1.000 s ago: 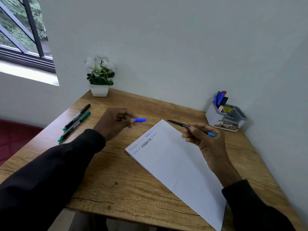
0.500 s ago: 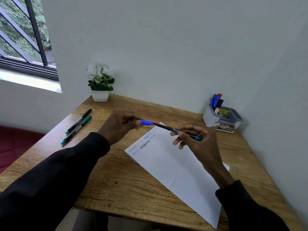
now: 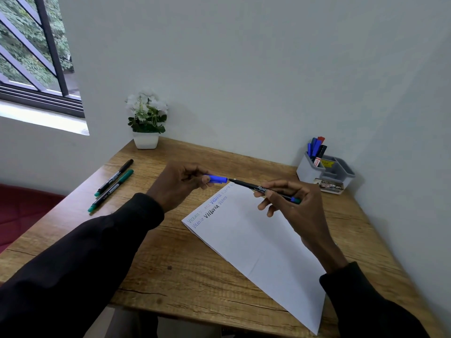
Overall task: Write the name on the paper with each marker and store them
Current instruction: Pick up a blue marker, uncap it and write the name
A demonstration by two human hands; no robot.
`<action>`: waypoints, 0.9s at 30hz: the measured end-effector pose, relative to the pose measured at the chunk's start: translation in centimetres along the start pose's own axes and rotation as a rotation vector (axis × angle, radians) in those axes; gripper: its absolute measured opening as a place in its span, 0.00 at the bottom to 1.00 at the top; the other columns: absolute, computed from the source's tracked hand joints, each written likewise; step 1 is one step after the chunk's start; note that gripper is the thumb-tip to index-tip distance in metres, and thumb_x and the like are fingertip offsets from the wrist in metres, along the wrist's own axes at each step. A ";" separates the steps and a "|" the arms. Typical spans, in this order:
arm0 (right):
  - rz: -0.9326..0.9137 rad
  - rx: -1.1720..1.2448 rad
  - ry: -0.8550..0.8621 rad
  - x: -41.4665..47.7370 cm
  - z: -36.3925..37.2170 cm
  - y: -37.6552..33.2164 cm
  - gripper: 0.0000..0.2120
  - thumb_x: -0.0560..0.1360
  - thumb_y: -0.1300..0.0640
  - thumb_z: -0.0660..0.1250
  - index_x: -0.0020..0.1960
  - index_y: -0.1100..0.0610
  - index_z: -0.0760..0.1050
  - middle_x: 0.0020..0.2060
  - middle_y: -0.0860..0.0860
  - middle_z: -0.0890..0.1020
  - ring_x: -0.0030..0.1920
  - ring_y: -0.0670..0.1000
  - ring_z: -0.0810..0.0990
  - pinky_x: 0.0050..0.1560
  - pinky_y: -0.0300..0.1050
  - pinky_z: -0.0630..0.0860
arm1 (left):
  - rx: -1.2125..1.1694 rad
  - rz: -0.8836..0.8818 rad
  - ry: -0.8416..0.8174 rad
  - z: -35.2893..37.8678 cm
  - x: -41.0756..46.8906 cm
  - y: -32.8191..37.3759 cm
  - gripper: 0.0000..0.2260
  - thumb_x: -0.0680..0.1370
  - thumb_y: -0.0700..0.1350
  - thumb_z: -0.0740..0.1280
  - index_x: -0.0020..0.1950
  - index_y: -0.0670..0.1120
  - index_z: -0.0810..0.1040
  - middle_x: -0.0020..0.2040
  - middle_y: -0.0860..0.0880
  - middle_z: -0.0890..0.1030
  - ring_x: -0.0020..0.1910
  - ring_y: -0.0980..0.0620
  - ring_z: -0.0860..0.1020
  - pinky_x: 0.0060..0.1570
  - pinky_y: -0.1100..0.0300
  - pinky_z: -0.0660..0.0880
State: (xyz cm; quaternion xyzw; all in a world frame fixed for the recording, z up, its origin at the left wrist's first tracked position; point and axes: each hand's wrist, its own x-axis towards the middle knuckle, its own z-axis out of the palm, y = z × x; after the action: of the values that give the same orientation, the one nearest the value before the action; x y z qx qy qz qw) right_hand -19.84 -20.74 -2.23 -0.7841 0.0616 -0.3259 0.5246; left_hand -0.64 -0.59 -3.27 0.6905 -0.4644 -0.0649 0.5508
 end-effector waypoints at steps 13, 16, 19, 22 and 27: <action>-0.109 -0.216 -0.056 0.8 1.2 0.0 0.10 0.78 0.67 0.72 0.52 0.52 0.84 0.44 0.47 0.89 0.35 0.50 0.87 0.30 0.44 0.82 | 0.091 0.034 -0.030 1.4 1.2 1.4 0.07 0.76 0.38 0.70 0.52 0.43 0.84 0.41 0.49 0.85 0.40 0.54 0.82 0.41 0.65 0.78; -0.121 -0.239 -0.001 1.6 1.2 0.1 0.09 0.78 0.66 0.73 0.50 0.53 0.85 0.42 0.47 0.89 0.32 0.51 0.86 0.31 0.41 0.80 | 0.089 0.079 -0.010 1.4 2.2 1.7 0.07 0.75 0.36 0.71 0.50 0.44 0.85 0.39 0.49 0.85 0.38 0.54 0.81 0.39 0.69 0.76; -0.098 -0.253 0.048 2.2 1.5 0.6 0.09 0.78 0.66 0.73 0.48 0.53 0.85 0.40 0.46 0.89 0.29 0.51 0.84 0.30 0.36 0.78 | 0.120 0.104 0.015 1.9 2.9 1.9 0.08 0.75 0.35 0.70 0.49 0.46 0.85 0.38 0.48 0.84 0.38 0.54 0.81 0.40 0.70 0.75; -0.038 -0.200 0.037 2.2 1.6 1.4 0.06 0.77 0.68 0.73 0.49 0.59 0.84 0.40 0.51 0.89 0.28 0.52 0.84 0.30 0.37 0.76 | 0.106 0.121 0.029 2.4 3.4 2.3 0.06 0.76 0.35 0.70 0.49 0.43 0.85 0.39 0.49 0.85 0.40 0.53 0.81 0.40 0.72 0.75; -0.064 -0.480 -0.047 3.6 1.2 2.2 0.14 0.76 0.59 0.77 0.55 0.52 0.74 0.41 0.50 0.87 0.38 0.42 0.86 0.37 0.36 0.80 | 0.023 0.137 0.013 4.1 6.6 4.5 0.06 0.77 0.41 0.69 0.51 0.42 0.85 0.42 0.47 0.86 0.37 0.58 0.81 0.42 0.70 0.76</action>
State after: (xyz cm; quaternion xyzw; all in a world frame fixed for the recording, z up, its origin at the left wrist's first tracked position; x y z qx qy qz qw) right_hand -15.80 -22.33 -2.84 -0.8953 0.1002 -0.2999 0.3138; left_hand -1.97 -8.02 1.59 0.6637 -0.5077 -0.0175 0.5491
